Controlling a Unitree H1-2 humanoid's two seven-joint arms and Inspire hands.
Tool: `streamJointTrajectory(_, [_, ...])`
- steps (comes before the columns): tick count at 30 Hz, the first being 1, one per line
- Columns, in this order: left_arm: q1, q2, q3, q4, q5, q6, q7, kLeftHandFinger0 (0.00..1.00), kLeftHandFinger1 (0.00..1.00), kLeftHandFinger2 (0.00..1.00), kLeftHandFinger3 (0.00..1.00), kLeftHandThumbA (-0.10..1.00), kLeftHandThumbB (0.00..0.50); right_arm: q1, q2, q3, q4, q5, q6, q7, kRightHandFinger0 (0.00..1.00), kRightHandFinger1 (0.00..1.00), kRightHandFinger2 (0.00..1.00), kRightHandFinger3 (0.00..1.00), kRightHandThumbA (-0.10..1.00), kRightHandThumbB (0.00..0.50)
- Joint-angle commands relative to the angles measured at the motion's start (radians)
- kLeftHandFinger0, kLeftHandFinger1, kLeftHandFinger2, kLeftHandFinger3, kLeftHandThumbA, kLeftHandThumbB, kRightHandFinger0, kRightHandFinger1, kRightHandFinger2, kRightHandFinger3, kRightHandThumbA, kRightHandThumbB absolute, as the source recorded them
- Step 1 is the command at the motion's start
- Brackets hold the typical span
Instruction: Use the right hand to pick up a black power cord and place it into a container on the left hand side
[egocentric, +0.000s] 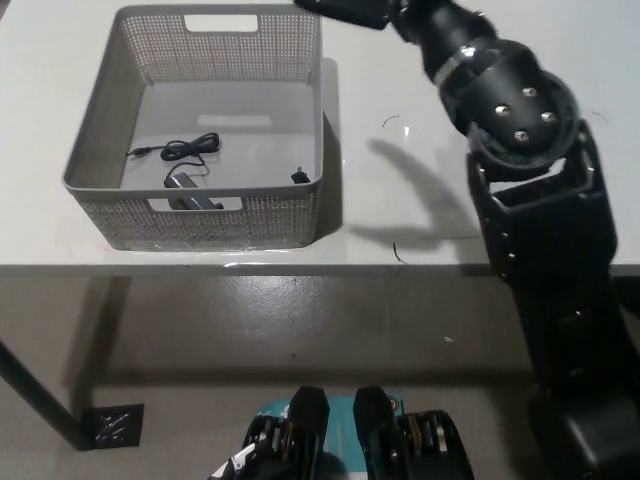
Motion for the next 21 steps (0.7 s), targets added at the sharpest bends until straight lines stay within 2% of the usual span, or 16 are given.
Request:
streamJointTrajectory(1, [0.009,0.024,0.014,-0.027,0.000,-0.013,0.005,1.00,1.00,1.00,1.00,1.00,0.390,0.059,-0.020,-0.058,-0.238,0.146,0.051,0.026,1.00,1.00,1.00,1.00,1.00,0.433])
streamJointTrajectory(4, [0.009,0.023,0.015,-0.026,0.000,-0.014,0.005,1.00,1.00,1.00,1.00,1.00,0.390,0.065,-0.023,-0.057,-0.250,0.153,0.058,0.024,1.00,1.00,1.00,1.00,1.00,0.430])
streamJointTrajectory(6, [0.009,0.024,0.028,-0.034,-0.011,-0.005,0.010,1.00,1.00,1.00,1.00,1.00,0.399,0.219,-0.042,-0.084,-0.443,0.202,0.061,0.023,1.00,1.00,1.00,1.00,1.00,0.431])
streamJointTrajectory(9, [0.016,0.021,0.033,-0.036,-0.006,-0.008,0.012,1.00,1.00,1.00,1.00,1.00,0.400,0.252,-0.049,-0.083,-0.481,0.209,0.061,0.018,1.00,1.00,1.00,1.00,1.00,0.432])
streamJointTrajectory(10, [0.001,0.017,0.040,-0.023,-0.008,-0.019,0.019,1.00,1.00,1.00,1.00,1.00,0.395,0.323,-0.064,-0.094,-0.545,0.237,0.050,0.022,1.00,1.00,1.00,1.00,1.00,0.452])
streamJointTrajectory(12, [-0.002,0.012,0.048,-0.013,-0.014,-0.029,0.024,1.00,1.00,1.00,1.00,1.00,0.402,0.420,-0.081,-0.097,-0.611,0.255,0.025,0.023,1.00,1.00,1.00,1.00,1.00,0.464])
streamJointTrajectory(13, [0.002,0.010,0.052,-0.010,-0.039,-0.028,0.017,1.00,1.00,1.00,1.00,1.00,0.423,0.512,-0.089,-0.094,-0.640,0.255,-0.023,0.025,1.00,1.00,1.00,1.00,1.00,0.462])
streamJointTrajectory(16, [0.003,0.007,0.056,-0.009,-0.042,-0.030,0.013,1.00,1.00,1.00,1.00,1.00,0.425,0.525,-0.096,-0.086,-0.646,0.261,-0.029,0.017,1.00,1.00,1.00,1.00,1.00,0.460])
streamJointTrajectory(17, [-0.001,0.005,0.060,-0.006,-0.051,-0.029,0.013,1.00,1.00,1.00,1.00,1.00,0.413,0.602,-0.105,-0.095,-0.647,0.282,-0.067,0.022,1.00,1.00,1.00,1.00,1.00,0.443])
streamJointTrajectory(18, [-0.009,0.004,0.065,-0.002,-0.064,-0.028,0.012,1.00,1.00,1.00,1.00,1.00,0.413,0.695,-0.112,-0.105,-0.647,0.304,-0.114,0.029,1.00,1.00,1.00,1.00,1.00,0.441])
streamJointTrajectory(20, [-0.014,0.009,0.065,-0.009,-0.072,-0.029,0.006,1.00,1.00,1.00,1.00,1.00,0.371,0.785,-0.132,-0.107,-0.631,0.307,-0.172,0.039,1.00,1.00,1.00,1.00,1.00,0.446])
streamJointTrajectory(21, [-0.015,0.009,0.065,-0.010,-0.074,-0.030,0.004,1.00,1.00,1.00,1.00,1.00,0.370,0.805,-0.140,-0.105,-0.626,0.301,-0.190,0.039,1.00,1.00,1.00,1.00,1.00,0.447])
